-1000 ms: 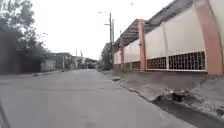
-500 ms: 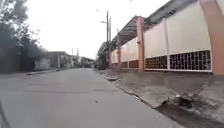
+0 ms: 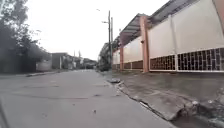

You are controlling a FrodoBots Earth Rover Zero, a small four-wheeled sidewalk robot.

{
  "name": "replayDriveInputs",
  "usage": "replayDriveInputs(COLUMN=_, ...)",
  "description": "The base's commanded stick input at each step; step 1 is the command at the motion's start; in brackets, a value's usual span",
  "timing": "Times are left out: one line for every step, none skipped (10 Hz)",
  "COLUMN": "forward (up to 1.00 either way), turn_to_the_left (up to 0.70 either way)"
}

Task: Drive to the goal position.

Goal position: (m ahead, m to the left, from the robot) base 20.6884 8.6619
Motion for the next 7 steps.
replayDriveInputs(forward=0.7, turn_to_the_left=-0.22)
replayDriveInputs(forward=0.7, turn_to_the_left=-0.35)
replayDriveInputs(forward=0.7, turn_to_the_left=-0.35)
replayDriveInputs(forward=0.7, turn_to_the_left=-0.35)
replayDriveInputs(forward=0.7, turn_to_the_left=-0.26)
replayDriveInputs(forward=0.7, turn_to_the_left=-0.11)
replayDriveInputs(forward=0.7, turn_to_the_left=-0.06)
